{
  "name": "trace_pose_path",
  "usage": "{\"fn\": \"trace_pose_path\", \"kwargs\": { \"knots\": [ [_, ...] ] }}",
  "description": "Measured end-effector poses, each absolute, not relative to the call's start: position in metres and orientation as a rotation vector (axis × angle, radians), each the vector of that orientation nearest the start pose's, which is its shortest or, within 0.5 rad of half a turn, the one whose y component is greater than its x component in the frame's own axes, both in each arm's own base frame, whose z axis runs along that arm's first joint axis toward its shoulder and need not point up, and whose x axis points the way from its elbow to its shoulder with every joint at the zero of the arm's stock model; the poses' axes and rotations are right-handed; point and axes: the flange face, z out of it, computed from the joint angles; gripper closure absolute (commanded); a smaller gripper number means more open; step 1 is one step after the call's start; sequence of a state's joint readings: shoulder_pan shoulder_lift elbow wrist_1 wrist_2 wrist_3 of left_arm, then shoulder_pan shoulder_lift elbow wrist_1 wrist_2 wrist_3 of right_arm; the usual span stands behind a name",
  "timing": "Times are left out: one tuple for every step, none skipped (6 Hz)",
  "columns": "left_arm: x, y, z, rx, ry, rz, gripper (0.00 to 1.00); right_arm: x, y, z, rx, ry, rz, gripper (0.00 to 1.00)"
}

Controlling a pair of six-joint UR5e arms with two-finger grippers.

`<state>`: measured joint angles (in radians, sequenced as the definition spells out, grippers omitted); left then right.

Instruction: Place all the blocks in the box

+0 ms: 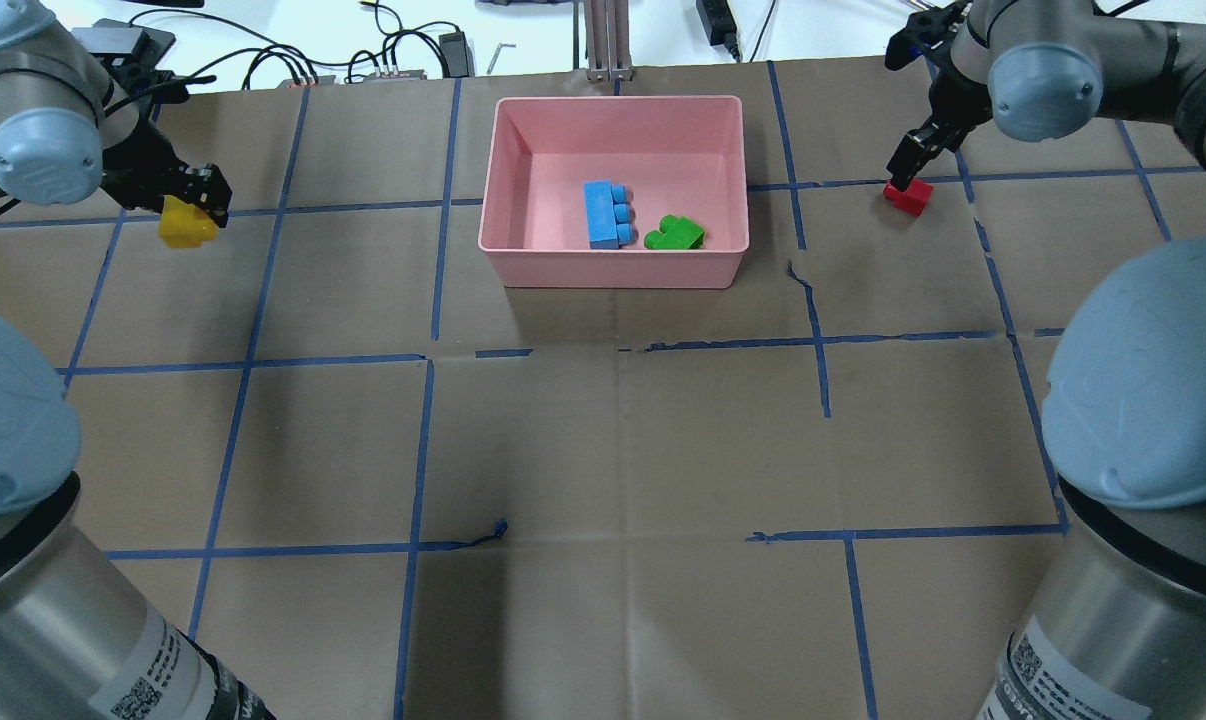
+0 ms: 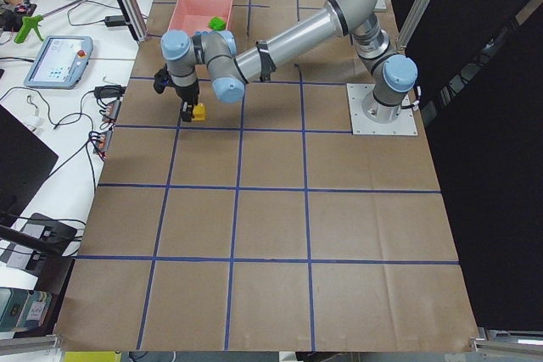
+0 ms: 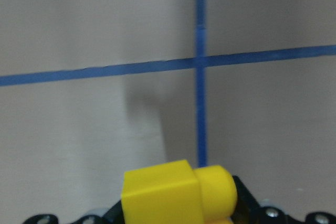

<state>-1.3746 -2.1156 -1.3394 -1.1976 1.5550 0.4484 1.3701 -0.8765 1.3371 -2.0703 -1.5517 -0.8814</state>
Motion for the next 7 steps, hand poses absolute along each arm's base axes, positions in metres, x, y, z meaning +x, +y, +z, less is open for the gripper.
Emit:
{"fn": "trace_pose_path", "kwargs": {
  "knots": [
    [-0.074,-0.716,0.333,0.560,3.095,-0.156,1.00,-0.014,-0.743,0.197,-1.059,2.959,-0.051,0.01],
    [-0.143,-0.716,0.345,0.716,3.087,-0.223,1.00,-0.015,-0.745,0.183,-1.060,2.960,-0.045,0.23],
    [-0.209,-0.714,0.343,0.864,3.064,-0.306,1.00,-0.015,-0.747,0.176,-1.057,2.962,-0.042,0.62],
    [-0.258,-0.713,0.324,0.963,3.033,-0.387,0.88,-0.016,-0.748,0.176,-1.052,2.967,-0.043,0.76],
    [-0.285,-0.711,0.305,1.014,3.016,-0.411,0.21,-0.016,-0.749,0.179,-1.047,2.973,-0.048,0.81],
    [-0.295,-0.708,0.298,1.033,3.011,-0.402,0.01,-0.016,-0.751,0.185,-1.042,2.982,-0.062,0.82],
    [-0.296,-0.703,0.305,1.038,3.010,-0.361,0.00,-0.018,-0.759,0.204,-1.036,3.001,-0.103,0.82]
  ]
}}
